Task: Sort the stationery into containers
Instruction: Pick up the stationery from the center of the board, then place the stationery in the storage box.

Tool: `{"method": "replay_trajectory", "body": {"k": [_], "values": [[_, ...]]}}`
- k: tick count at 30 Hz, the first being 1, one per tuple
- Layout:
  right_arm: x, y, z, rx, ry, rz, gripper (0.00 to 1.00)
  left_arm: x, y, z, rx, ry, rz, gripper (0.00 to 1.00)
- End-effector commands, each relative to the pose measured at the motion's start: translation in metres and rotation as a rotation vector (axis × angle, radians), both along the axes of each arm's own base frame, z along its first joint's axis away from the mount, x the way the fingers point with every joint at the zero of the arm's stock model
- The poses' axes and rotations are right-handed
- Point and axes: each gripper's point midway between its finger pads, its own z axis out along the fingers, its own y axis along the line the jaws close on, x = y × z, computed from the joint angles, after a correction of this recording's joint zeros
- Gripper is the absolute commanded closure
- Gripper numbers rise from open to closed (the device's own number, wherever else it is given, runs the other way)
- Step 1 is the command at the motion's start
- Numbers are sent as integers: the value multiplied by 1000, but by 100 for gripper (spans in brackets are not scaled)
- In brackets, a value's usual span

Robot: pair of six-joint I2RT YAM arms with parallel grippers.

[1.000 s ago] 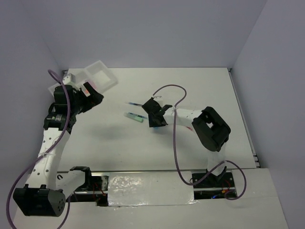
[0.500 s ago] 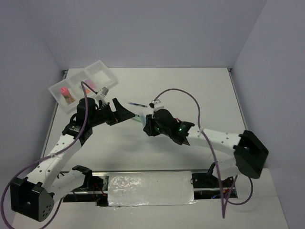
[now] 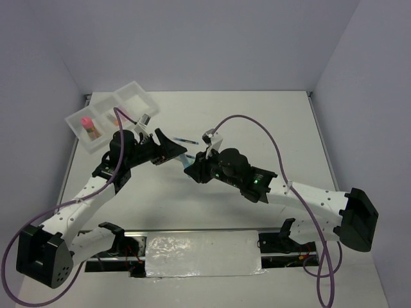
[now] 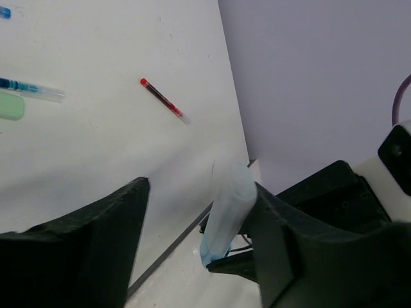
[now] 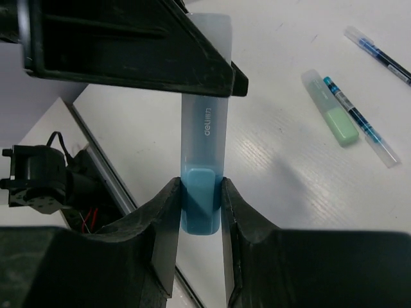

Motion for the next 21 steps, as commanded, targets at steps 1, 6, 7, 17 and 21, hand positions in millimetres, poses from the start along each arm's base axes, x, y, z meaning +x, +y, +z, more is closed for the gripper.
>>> {"method": "replay_trajectory", "body": {"k": [1,6,7,17,21], "values": [[4,13,38,60,-60,22,92,1,-10,21,-52,-79,-37,30],[20,14,38,40,-45,-62,61,7,-16,9,-6,-54,-47,99],[31,6,36,28,-35,-141,44,16,-12,-1,38,-48,-20,100],[44,-119,16,56,29,-525,0,178,244,-14,647,187,982,98],[36,-136,16,5,2,-512,0,253,303,-35,741,283,1065,98]]}}
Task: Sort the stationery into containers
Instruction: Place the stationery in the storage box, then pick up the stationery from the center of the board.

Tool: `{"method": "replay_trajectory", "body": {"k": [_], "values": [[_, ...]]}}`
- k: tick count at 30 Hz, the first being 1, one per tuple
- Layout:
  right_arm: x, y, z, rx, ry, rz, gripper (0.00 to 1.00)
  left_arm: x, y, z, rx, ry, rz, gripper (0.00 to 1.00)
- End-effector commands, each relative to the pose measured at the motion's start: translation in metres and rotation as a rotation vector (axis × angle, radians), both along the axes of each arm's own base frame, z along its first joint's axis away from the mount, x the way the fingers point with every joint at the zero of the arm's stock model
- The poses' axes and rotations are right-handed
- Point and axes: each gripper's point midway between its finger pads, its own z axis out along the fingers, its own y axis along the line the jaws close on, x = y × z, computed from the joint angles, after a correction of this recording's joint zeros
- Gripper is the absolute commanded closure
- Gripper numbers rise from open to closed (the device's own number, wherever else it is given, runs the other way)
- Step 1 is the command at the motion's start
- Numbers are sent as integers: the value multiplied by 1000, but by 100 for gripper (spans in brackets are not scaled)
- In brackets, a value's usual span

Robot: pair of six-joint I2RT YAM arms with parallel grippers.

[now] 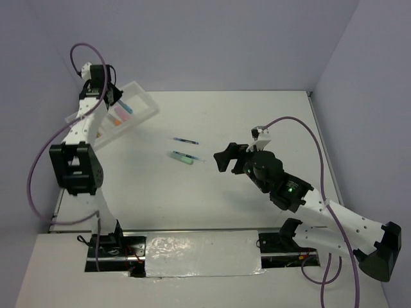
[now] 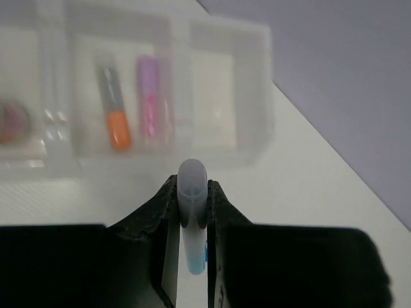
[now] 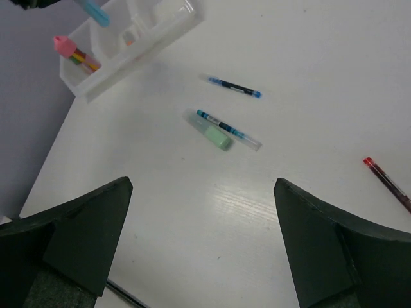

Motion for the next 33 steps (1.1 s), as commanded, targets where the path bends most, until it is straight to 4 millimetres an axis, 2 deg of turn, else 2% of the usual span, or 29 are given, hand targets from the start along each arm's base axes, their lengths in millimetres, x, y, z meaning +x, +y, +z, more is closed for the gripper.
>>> {"method": "replay_trajectory", "body": {"k": [1,2,3,4,5,6,7,9,10,11,12,14,15,16,17,20,21,22,23,24,25,26,27,28,29,30,31,32,33], "values": [[-2,-14,-4,-54,-1,-15,0,43,64,23,183,62,142,96],[-4,-12,-6,-57,-2,10,0,54,75,21,212,80,152,93],[-4,-11,-7,-63,-9,27,0,72,91,-16,232,155,157,92],[-4,-11,-8,-75,-20,47,0,79,101,-15,262,169,153,90],[-4,-10,-9,-78,-21,63,0,88,109,8,274,123,166,88],[-6,-8,-9,-78,-18,89,0,93,115,1,272,127,166,85],[-3,-10,-9,-85,-21,85,0,90,126,-22,264,167,170,76],[-2,-9,-7,-87,-23,102,0,95,133,-11,249,75,172,61],[0,-10,-6,-93,-28,103,0,87,134,-40,240,126,172,51],[3,-9,-5,-97,-28,101,0,87,134,-41,243,113,173,46],[3,-7,-4,-98,-29,114,0,92,132,-42,240,90,150,30],[6,-4,-2,-103,-31,127,0,99,129,-46,229,90,123,12],[8,-1,-7,-115,-17,134,0,96,126,-60,214,140,112,4],[10,1,-10,-121,-10,140,0,102,124,-46,204,111,98,1],[12,3,-11,-121,-2,142,0,103,122,-43,195,110,87,1],[15,21,-26,-134,26,216,0,100,106,4,168,13,29,1],[19,30,-46,-179,67,247,0,92,100,41,173,-61,11,1],[21,37,-55,-202,88,280,1,87,91,61,160,-105,-23,1],[24,48,-55,-223,94,324,1,74,83,103,162,-181,-37,1],[26,56,-64,-246,122,352,2,66,78,121,155,-214,-50,1],[32,64,-95,-306,195,364,5,59,71,134,144,-236,-67,1],[41,73,-91,-324,200,369,7,50,59,151,124,-267,-111,1],[44,81,-97,-361,203,392,9,32,50,180,103,-319,-125,1],[54,96,-105,-393,213,410,13,21,44,178,78,-299,-139,1],[59,101,-110,-444,202,425,13,-3,29,204,50,-346,-183,1],[61,112,-111,-481,185,435,16,-14,21,184,17,-298,-208,1],[71,124,-118,-531,196,439,26,-28,13,176,-3,-279,-233,1],[77,129,-121,-580,183,450,30,-61,-1,202,-10,-345,-272,1],[81,134,-124,-610,186,454,34,-74,-8,154,-50,-263,-291,1]]}}
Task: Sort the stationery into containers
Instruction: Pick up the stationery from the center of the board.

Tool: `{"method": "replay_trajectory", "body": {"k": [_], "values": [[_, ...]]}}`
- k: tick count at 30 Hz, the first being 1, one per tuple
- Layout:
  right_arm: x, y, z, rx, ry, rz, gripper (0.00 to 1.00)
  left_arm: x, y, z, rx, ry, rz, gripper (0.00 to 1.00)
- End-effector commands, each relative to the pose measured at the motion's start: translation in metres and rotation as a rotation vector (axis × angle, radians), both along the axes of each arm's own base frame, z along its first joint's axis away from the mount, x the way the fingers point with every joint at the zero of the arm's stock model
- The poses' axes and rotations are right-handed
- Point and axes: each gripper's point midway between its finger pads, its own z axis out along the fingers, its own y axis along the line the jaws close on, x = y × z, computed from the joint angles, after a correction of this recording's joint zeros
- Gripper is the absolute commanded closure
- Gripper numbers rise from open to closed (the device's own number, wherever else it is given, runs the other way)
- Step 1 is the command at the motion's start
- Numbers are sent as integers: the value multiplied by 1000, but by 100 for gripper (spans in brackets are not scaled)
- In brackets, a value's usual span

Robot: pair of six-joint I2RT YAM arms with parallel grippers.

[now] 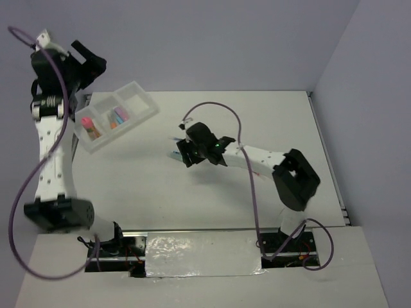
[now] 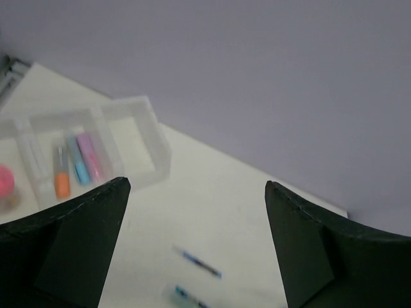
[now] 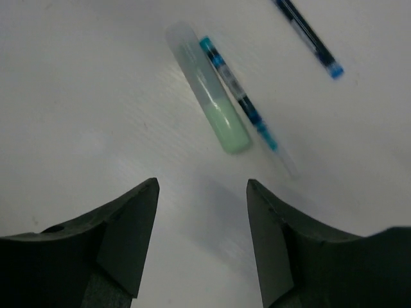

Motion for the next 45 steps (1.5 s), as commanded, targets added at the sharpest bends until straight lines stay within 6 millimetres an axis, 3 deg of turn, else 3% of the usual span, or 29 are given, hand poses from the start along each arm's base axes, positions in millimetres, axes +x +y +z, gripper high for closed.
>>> {"method": "replay_trajectory", "body": {"k": [1,2,3,4,5,6,8,10,11,18,25,28,30,32,33,34,35,36,37,39,40,41,45], "values": [[22,25,6,-119,-69,80,36,-53,-41,-57,-94,101,-159,1],[26,27,2,-143,-73,90,38,-81,-49,-30,-58,-15,-181,1],[29,30,-1,-150,-65,102,40,-93,-51,-74,-70,54,-184,1],[33,36,3,-150,-70,114,41,-104,-53,-84,-52,58,-192,1],[36,38,-11,-179,-50,126,41,-123,-53,-85,-14,49,-188,1],[39,44,-8,-175,-57,134,41,-131,-56,-108,-8,98,-206,1],[42,46,-22,-201,-37,143,43,-149,-66,-129,21,138,-278,1],[43,49,-30,-210,-30,151,44,-158,-71,-134,46,129,-312,1],[43,51,-40,-223,-15,155,44,-159,-73,-145,42,133,-316,1],[45,54,-68,-260,11,161,46,-164,-82,-160,23,134,-364,0],[37,61,-74,-240,32,178,51,-166,-84,-164,17,137,-376,1],[26,65,-78,-237,47,188,61,-168,-86,-168,9,142,-379,1],[16,69,-82,-246,59,196,76,-169,-88,-173,-6,147,-388,1],[6,71,-79,-222,77,195,81,-172,-96,-182,-51,151,-419,1],[-2,82,-72,-163,87,216,81,-174,-102,-183,-89,146,-434,1],[-10,88,-63,-104,97,241,81,-177,-107,-197,-127,164,-456,1],[-22,86,-47,-45,100,260,81,-177,-116,-195,-159,137,-507,1],[-29,102,-25,88,96,294,81,-178,-123,-198,-225,145,-523,1],[-40,99,-5,155,86,314,81,-182,-129,-211,-274,164,-541,1],[-50,110,26,288,78,342,81,-183,-141,-213,-372,156,-575,1],[-56,108,29,313,88,344,81,-186,-143,-225,-406,180,-574,1],[-57,111,51,372,55,350,81,-186,-145,-227,-426,184,-568,0],[-67,113,77,439,72,348,81,-185,-147,-237,-470,192,-541,1]]}}
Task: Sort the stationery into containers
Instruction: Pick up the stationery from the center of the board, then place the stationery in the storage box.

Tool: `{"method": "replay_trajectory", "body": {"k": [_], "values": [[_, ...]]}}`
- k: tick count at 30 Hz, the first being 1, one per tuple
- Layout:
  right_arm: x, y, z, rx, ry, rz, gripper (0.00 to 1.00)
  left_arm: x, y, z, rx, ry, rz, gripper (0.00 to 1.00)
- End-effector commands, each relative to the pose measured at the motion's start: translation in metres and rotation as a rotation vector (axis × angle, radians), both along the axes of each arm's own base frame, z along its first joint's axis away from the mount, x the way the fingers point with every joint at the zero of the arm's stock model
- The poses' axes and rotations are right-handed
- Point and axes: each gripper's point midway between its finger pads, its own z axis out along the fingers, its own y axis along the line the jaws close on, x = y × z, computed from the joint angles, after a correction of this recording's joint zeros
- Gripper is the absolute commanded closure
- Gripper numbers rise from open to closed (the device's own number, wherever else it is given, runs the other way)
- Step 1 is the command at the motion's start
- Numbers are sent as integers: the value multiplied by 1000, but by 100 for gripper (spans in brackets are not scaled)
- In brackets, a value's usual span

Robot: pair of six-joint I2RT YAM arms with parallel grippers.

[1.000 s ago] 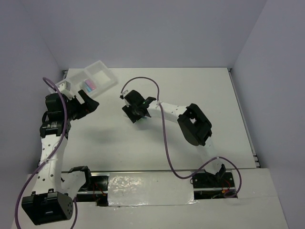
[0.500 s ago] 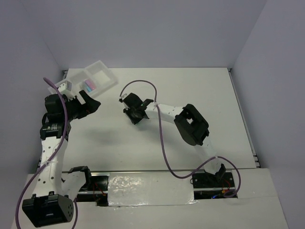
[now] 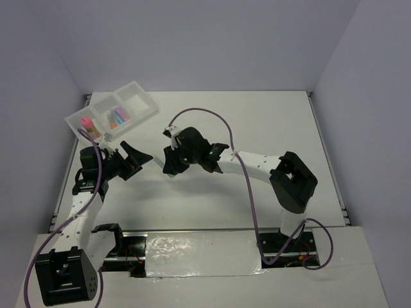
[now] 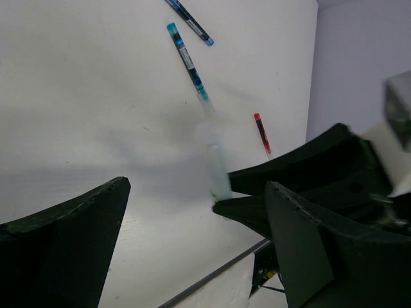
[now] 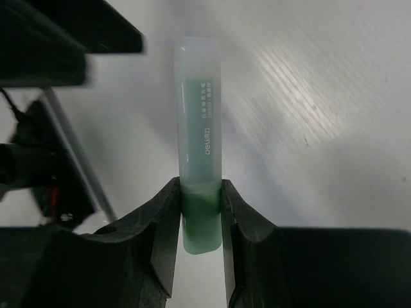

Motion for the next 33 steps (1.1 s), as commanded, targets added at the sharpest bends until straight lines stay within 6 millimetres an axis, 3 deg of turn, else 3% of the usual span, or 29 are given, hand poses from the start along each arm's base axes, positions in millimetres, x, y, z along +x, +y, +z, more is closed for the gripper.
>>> {"method": "replay_trajectory", "body": {"k": [1,8,11,13,14,18,19,23,25,28,29,30,31,32,33], "values": [[-3,27,76,222,-56,24,80,12,-9,28,-75,-102,-15,1],[-9,35,89,224,-69,35,80,18,-7,30,-96,-97,24,1],[-16,39,99,238,-88,49,80,21,-4,32,-94,-100,38,5],[-17,40,106,250,-102,48,79,23,-6,30,-108,-95,29,24],[-19,42,110,256,-106,51,79,23,-7,27,-113,-90,27,42],[-12,45,118,263,-123,29,76,22,-12,24,-129,-83,20,56],[-11,46,111,244,-112,22,76,21,-15,25,-134,-86,11,59],[-1,47,110,236,-119,-14,65,25,-16,30,-124,-91,10,97],[2,46,113,249,-122,-26,61,29,-11,32,-109,-84,38,100],[10,38,111,253,-115,-51,47,37,-6,39,-93,-94,73,100],[12,31,108,247,-112,-67,31,40,1,36,-73,-77,112,100],[21,21,106,236,-114,-114,26,45,7,33,-35,-68,137,100],[27,12,105,228,-115,-145,21,55,17,48,10,-94,177,100],[27,-3,104,223,-110,-182,20,59,37,36,83,-30,277,100],[37,-18,103,221,-117,-228,19,72,48,49,139,-52,312,100]]}}
